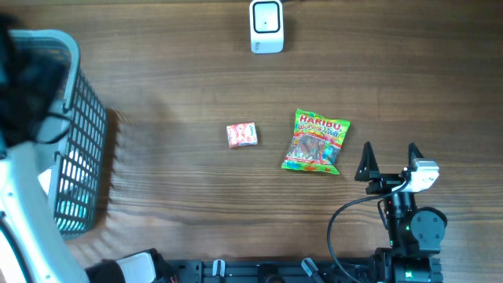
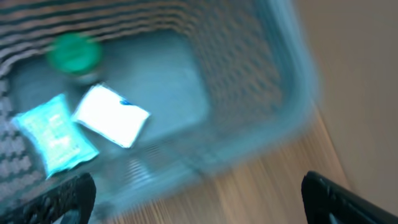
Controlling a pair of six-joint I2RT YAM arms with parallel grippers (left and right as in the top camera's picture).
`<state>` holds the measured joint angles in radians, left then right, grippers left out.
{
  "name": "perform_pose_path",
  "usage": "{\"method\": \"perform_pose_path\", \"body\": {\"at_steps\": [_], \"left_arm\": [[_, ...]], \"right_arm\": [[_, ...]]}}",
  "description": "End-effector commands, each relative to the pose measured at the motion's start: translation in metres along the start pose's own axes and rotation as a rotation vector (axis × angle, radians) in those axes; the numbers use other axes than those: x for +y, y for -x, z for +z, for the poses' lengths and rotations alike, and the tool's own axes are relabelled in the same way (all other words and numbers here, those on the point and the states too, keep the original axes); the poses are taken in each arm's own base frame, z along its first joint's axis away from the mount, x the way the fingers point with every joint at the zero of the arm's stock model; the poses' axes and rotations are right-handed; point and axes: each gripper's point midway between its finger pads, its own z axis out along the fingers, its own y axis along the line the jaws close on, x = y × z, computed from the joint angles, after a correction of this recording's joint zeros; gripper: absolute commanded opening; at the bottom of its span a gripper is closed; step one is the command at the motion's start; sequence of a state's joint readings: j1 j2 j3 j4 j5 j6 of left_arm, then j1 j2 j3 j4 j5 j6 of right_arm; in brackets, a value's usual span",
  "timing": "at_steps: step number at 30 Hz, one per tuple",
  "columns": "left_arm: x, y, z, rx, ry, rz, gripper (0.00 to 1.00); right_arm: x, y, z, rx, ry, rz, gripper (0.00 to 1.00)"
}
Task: Scan the item barcode
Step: 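Reach the left gripper into the basket and grasp the white Hansaplast box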
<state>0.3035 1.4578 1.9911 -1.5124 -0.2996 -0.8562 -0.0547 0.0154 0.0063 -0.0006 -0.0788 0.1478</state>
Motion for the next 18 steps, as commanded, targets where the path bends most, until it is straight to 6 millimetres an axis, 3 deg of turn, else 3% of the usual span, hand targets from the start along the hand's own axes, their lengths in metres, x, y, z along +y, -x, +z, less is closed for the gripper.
{"method": "perform_pose_path", "body": {"at_steps": [1, 3, 6, 9, 14, 18], "left_arm": [[0.067, 0.018, 0.034, -0.002, 0.245, -0.378, 1.00], [0.101, 0.017, 0.053, 0.005, 0.357, -0.517, 1.00], [0.139, -0.001, 0.083, 0.019, 0.499, -0.723, 1.00], [0.150, -0.016, 0.111, 0.015, 0.541, -0.834, 1.00], [0.150, -0.024, 0.160, 0.018, 0.536, -0.836, 1.00], [0.157, -0.039, 0.196, 0.073, 0.628, -0.807, 1.00]], "right_arm": [[0.002, 0.001, 0.000, -0.007, 0.013, -0.011, 0.99], [0.002, 0.001, 0.000, -0.006, 0.012, -0.011, 1.00], [0.002, 0.001, 0.000, -0.006, 0.012, -0.011, 1.00], [0.002, 0.001, 0.000, -0.007, 0.013, -0.011, 1.00], [0.002, 0.001, 0.000, -0.007, 0.013, -0.011, 1.00], [0.002, 0.001, 0.000, -0.006, 0.012, -0.011, 1.00]]}}
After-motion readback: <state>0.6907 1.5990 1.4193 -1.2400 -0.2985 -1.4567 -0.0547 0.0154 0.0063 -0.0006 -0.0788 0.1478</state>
